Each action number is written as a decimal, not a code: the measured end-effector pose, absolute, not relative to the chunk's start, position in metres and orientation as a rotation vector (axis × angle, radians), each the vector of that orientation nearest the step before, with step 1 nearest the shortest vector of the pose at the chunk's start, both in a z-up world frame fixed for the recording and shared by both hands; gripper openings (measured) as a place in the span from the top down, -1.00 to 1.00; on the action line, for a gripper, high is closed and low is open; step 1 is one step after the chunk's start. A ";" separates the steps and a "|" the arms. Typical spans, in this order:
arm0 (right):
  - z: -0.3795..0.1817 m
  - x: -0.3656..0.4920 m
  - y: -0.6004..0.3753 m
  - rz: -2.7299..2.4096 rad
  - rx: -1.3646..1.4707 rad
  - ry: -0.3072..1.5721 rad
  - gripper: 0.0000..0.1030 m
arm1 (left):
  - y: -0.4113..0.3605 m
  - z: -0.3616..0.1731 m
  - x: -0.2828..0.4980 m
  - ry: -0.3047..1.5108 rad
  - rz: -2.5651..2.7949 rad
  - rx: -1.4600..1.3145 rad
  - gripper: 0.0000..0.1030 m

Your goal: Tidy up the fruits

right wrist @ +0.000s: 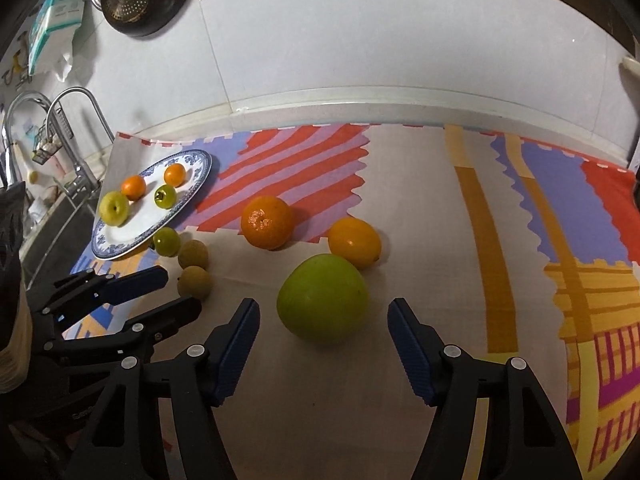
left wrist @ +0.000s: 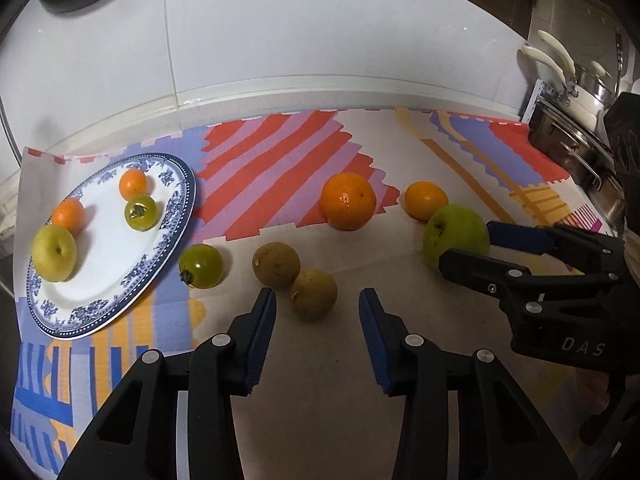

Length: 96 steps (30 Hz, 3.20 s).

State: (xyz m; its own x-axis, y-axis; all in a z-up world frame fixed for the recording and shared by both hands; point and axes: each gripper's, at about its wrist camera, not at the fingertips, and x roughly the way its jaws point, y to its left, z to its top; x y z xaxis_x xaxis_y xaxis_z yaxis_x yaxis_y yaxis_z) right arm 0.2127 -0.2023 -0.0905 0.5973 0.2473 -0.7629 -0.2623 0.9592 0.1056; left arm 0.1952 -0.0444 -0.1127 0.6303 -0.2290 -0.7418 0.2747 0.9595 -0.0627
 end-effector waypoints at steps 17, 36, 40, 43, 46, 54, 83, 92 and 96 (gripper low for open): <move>-0.104 0.228 -0.199 0.322 -0.010 0.910 -0.05 | -0.045 -0.122 0.209 0.878 -0.274 0.048 0.46; -0.096 0.221 -0.198 0.325 -0.021 0.884 -0.01 | -0.043 -0.105 0.198 0.823 -0.280 0.048 0.49; -0.090 0.216 -0.196 0.331 -0.024 0.874 -0.01 | -0.041 -0.097 0.193 0.802 -0.277 0.040 0.49; -0.083 0.210 -0.193 0.338 -0.026 0.860 -0.01 | -0.038 -0.088 0.185 0.780 -0.273 0.033 0.49; -0.074 0.204 -0.190 0.347 -0.026 0.845 -0.01 | -0.035 -0.081 0.178 0.762 -0.270 0.026 0.49; -0.050 0.185 -0.176 0.377 -0.042 0.795 -0.01 | -0.020 -0.059 0.153 0.703 -0.248 -0.001 0.49; 0.001 0.144 -0.092 0.539 -0.085 0.648 -0.01 | 0.057 -0.004 0.098 0.532 -0.097 0.006 0.49; 0.006 0.158 -0.054 0.572 -0.092 0.640 -0.01 | 0.095 -0.002 0.109 0.522 -0.062 0.021 0.49; 0.005 0.168 -0.034 0.581 -0.093 0.648 -0.01 | 0.113 -0.002 0.118 0.519 -0.053 0.032 0.49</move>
